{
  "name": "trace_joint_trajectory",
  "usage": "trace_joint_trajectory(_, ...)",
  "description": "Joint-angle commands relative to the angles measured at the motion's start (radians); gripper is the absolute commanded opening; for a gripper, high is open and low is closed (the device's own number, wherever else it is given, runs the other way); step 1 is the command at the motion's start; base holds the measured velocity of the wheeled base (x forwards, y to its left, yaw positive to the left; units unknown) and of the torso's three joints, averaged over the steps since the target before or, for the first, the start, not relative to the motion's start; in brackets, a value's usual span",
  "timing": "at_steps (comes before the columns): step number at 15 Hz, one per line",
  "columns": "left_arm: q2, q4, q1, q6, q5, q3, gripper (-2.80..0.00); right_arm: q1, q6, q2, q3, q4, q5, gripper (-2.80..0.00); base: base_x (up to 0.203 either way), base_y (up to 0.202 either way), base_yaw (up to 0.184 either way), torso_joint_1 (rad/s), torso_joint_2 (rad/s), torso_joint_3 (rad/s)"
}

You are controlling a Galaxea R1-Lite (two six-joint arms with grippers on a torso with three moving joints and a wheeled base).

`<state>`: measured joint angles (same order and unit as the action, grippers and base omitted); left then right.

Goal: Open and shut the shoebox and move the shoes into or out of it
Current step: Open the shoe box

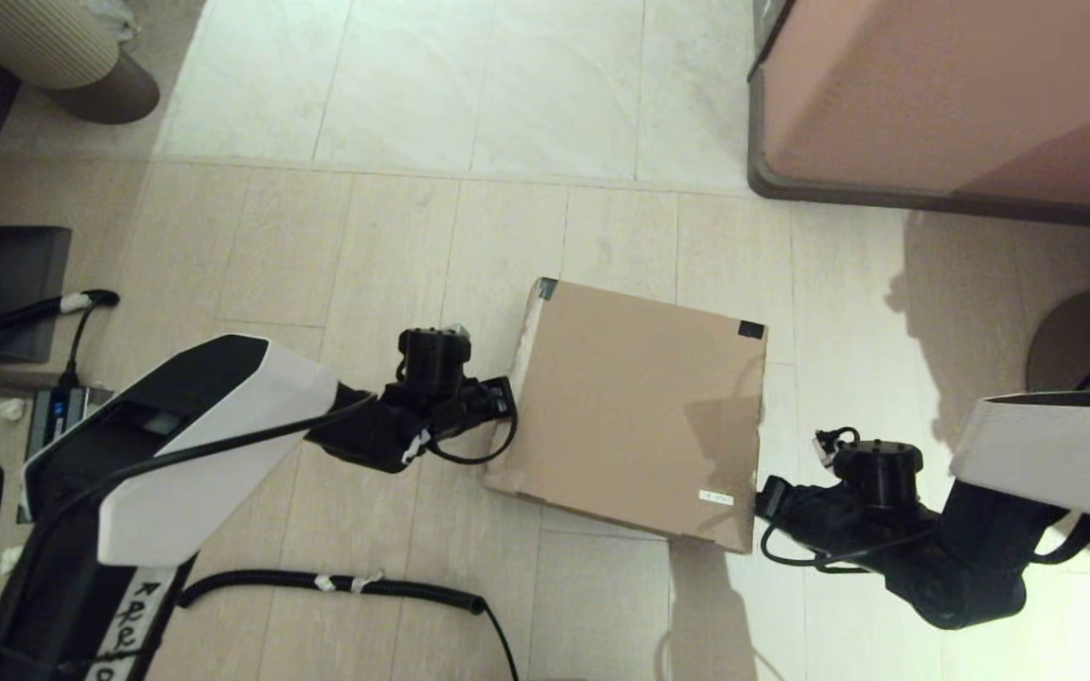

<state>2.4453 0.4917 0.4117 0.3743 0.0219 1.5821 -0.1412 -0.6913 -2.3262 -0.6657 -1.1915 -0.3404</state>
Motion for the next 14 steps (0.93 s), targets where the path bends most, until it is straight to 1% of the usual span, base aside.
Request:
trace_joint_trajectory(1,-0.025,0.004,0.004,0.003,0.001,-0.001,-2.80,0.008,-0.095,0.085,0.006,-0.004,-0.091,-2.80,0.000,0.000,0.000,0.000,0.00,0.000)
trace_joint_trajectory(6,-0.073,-0.037,0.012,0.003,0.001,0.008,-2.80,0.027,-0.260,0.177,0.042,-0.002,-0.176,-2.80,0.000,0.000,0.000,0.000,0.00,0.000)
trace_joint_trajectory(9,-0.102,-0.047,0.016,0.003,0.001,0.012,-2.80,0.042,-0.298,0.223,0.076,-0.002,-0.191,-2.80,0.000,0.000,0.000,0.000,0.00,0.000)
trace_joint_trajectory(11,-0.128,-0.071,0.016,0.003,0.001,0.016,-2.80,0.043,-0.364,0.259,0.092,-0.002,-0.197,-2.80,0.000,0.000,0.000,0.000,0.00,0.000)
trace_joint_trajectory(14,-0.163,-0.111,0.017,0.003,0.001,0.043,-2.80,0.053,-0.473,0.317,0.093,-0.002,-0.274,-2.80,0.000,0.000,0.000,0.000,0.00,0.000)
